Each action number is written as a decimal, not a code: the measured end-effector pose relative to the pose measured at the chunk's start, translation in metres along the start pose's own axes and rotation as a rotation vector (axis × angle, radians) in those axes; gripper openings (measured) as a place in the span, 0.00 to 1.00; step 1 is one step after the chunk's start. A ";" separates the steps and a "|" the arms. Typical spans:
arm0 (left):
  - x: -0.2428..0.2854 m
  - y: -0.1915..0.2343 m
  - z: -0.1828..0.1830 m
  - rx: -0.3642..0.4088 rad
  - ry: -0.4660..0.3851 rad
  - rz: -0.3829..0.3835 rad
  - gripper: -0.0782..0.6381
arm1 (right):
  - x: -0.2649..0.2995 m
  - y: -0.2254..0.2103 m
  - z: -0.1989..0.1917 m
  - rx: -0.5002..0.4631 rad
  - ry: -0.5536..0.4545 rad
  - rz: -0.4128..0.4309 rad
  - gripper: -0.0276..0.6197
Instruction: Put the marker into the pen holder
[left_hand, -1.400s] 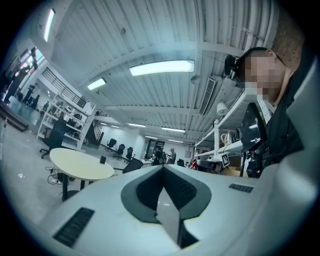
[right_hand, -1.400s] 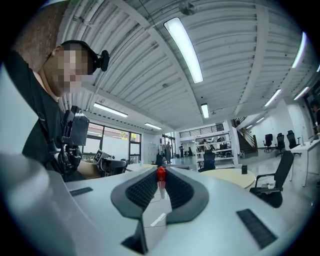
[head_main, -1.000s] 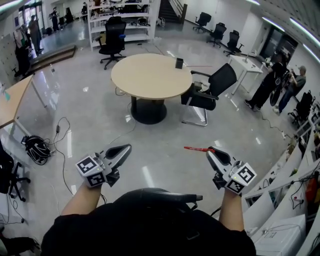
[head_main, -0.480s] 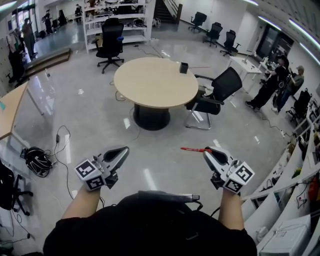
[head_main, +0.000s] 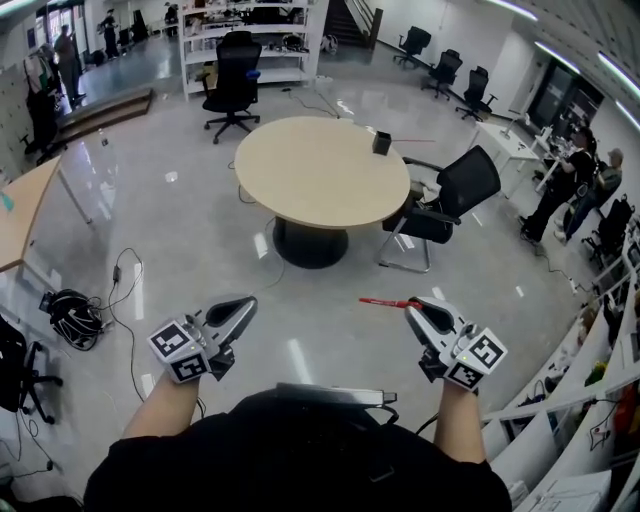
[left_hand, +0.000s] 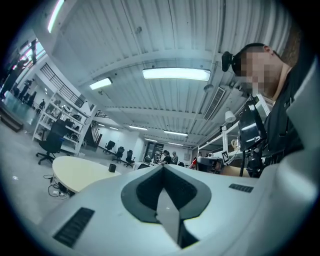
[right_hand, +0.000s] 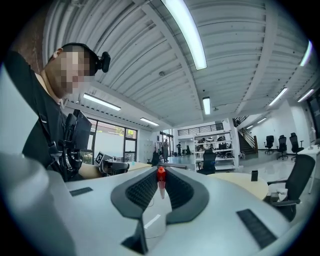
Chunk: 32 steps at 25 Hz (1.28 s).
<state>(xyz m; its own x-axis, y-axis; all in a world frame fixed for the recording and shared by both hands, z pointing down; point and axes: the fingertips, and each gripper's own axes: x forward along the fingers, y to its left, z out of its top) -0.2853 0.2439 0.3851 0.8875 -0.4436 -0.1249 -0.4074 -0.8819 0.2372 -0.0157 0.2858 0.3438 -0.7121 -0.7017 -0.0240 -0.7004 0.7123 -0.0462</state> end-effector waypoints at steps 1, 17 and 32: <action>0.007 0.002 0.000 0.009 0.000 0.006 0.10 | 0.002 -0.008 0.000 -0.002 -0.005 0.010 0.12; 0.147 0.020 -0.002 0.059 -0.065 0.102 0.10 | -0.004 -0.171 0.021 -0.066 -0.027 0.138 0.12; 0.209 0.099 -0.002 0.015 -0.031 0.011 0.10 | 0.033 -0.239 0.006 -0.027 -0.007 0.034 0.12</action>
<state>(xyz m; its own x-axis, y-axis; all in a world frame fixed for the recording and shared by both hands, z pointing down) -0.1398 0.0644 0.3839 0.8761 -0.4576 -0.1519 -0.4203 -0.8792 0.2242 0.1286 0.0927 0.3477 -0.7355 -0.6768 -0.0324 -0.6766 0.7362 -0.0187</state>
